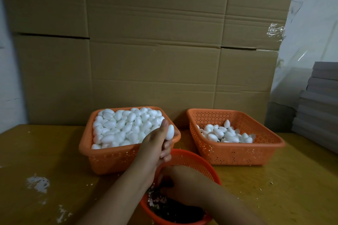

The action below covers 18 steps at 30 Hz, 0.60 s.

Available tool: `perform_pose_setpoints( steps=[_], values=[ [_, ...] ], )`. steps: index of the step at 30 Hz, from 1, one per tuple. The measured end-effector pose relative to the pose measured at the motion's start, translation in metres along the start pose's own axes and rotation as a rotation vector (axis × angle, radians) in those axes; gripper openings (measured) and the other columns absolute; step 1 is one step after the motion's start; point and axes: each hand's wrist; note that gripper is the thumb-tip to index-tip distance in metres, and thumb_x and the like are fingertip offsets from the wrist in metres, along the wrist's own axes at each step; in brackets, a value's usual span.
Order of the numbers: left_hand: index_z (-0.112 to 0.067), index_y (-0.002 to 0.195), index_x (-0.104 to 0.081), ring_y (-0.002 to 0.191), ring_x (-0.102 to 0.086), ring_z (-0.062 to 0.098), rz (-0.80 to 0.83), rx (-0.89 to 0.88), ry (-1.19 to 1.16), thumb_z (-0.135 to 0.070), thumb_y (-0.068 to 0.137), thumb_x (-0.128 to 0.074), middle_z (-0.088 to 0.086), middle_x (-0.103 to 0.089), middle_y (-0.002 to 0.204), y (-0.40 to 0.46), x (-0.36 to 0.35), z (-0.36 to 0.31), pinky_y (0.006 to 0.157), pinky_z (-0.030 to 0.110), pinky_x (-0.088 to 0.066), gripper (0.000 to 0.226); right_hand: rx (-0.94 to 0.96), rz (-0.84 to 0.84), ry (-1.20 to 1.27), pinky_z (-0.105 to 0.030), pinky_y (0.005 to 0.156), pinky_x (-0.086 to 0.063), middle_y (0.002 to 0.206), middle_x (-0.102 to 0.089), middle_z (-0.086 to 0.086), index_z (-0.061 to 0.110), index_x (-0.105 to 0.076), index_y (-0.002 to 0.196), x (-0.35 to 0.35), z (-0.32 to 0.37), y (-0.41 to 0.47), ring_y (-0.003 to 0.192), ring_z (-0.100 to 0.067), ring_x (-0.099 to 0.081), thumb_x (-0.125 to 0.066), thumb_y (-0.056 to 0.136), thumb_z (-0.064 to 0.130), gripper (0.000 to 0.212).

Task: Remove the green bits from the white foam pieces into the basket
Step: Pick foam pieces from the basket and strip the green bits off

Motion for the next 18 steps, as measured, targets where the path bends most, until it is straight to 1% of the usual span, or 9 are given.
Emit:
perform_pose_setpoints(
  steps=[2, 4, 5, 9, 12, 14, 16, 18],
  values=[
    [-0.015, 0.085, -0.069, 0.041, -0.029, 0.006, 0.013, 0.029, -0.022, -0.063, 0.079, -0.054, -0.004, -0.039, 0.054, 0.0003, 0.0010, 0.0003, 0.041, 0.020, -0.031, 0.051, -0.001, 0.000, -0.004, -0.036, 0.094, -0.048, 0.116, -0.065, -0.001, 0.021, -0.065, 0.115, 0.0000, 0.0000, -0.0004, 0.107, -0.019, -0.059, -0.057, 0.092, 0.024, 0.023],
    [-0.008, 0.101, -0.062, 0.043, -0.031, 0.007, 0.023, 0.055, -0.037, -0.055, 0.092, -0.048, -0.003, -0.043, 0.056, 0.0006, 0.0014, 0.0019, 0.041, 0.020, -0.034, 0.050, -0.003, 0.002, -0.009, -0.037, 0.093, -0.048, 0.116, -0.065, -0.002, 0.020, -0.064, 0.116, -0.0002, -0.0001, -0.0006, 0.106, -0.019, -0.060, -0.057, 0.093, 0.024, 0.024],
    [-0.006, 0.105, -0.059, 0.043, -0.032, 0.007, 0.028, 0.067, -0.043, -0.051, 0.097, -0.044, -0.002, -0.046, 0.057, 0.0005, 0.0010, 0.0024, 0.042, 0.021, -0.035, 0.048, -0.003, 0.005, -0.013, -0.037, 0.093, -0.048, 0.116, -0.065, -0.002, 0.021, -0.064, 0.117, -0.0002, -0.0001, -0.0008, 0.106, -0.019, -0.059, -0.057, 0.093, 0.025, 0.025],
    [-0.008, 0.102, -0.057, 0.044, -0.034, 0.009, 0.042, 0.083, -0.037, -0.046, 0.102, -0.037, 0.001, -0.049, 0.059, -0.0020, -0.0015, 0.0006, 0.045, 0.023, -0.037, 0.042, 0.001, 0.003, -0.018, -0.035, 0.092, -0.048, 0.117, -0.065, -0.002, 0.023, -0.064, 0.117, 0.0006, 0.0000, -0.0009, 0.108, -0.018, -0.059, -0.057, 0.093, 0.026, 0.025],
    [-0.009, 0.097, -0.056, 0.042, -0.036, 0.010, 0.044, 0.081, -0.016, -0.046, 0.103, -0.032, 0.003, -0.049, 0.055, -0.0031, -0.0032, -0.0008, 0.044, 0.023, -0.038, 0.045, 0.001, 0.007, -0.027, -0.034, 0.092, -0.048, 0.117, -0.064, -0.001, 0.023, -0.064, 0.117, 0.0007, 0.0004, -0.0010, 0.107, -0.018, -0.058, -0.058, 0.093, 0.026, 0.025],
    [-0.007, 0.098, -0.056, 0.041, -0.037, 0.010, 0.033, 0.080, -0.013, -0.046, 0.104, -0.030, 0.003, -0.049, 0.054, -0.0031, -0.0037, -0.0010, 0.044, 0.023, -0.039, 0.047, 0.002, 0.004, -0.032, -0.034, 0.092, -0.048, 0.117, -0.065, 0.000, 0.024, -0.065, 0.116, 0.0004, -0.0003, -0.0007, 0.106, -0.017, -0.059, -0.057, 0.093, 0.026, 0.024],
    [-0.006, 0.102, -0.057, 0.041, -0.037, 0.010, 0.019, 0.077, -0.016, -0.046, 0.104, -0.029, 0.004, -0.049, 0.053, -0.0024, -0.0029, -0.0003, 0.044, 0.023, -0.039, 0.048, 0.002, -0.027, -0.053, -0.034, 0.091, -0.049, 0.116, -0.065, 0.001, 0.026, -0.065, 0.115, 0.0002, -0.0007, -0.0008, 0.105, -0.016, -0.059, -0.056, 0.093, 0.026, 0.024],
    [-0.005, 0.104, -0.057, 0.040, -0.038, 0.011, 0.000, 0.078, -0.034, -0.046, 0.104, -0.030, 0.004, -0.049, 0.053, -0.0015, -0.0016, 0.0003, 0.043, 0.023, -0.039, 0.050, -0.010, -0.101, -0.085, -0.034, 0.089, -0.049, 0.115, -0.065, -0.001, 0.023, -0.062, 0.118, -0.0008, -0.0019, -0.0006, 0.103, -0.018, -0.059, -0.054, 0.094, 0.026, 0.026]
  ],
)
Point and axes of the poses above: each hand's wrist, its own y-axis towards the middle knuckle, its own x-axis out of the back of the hand, z = x × y
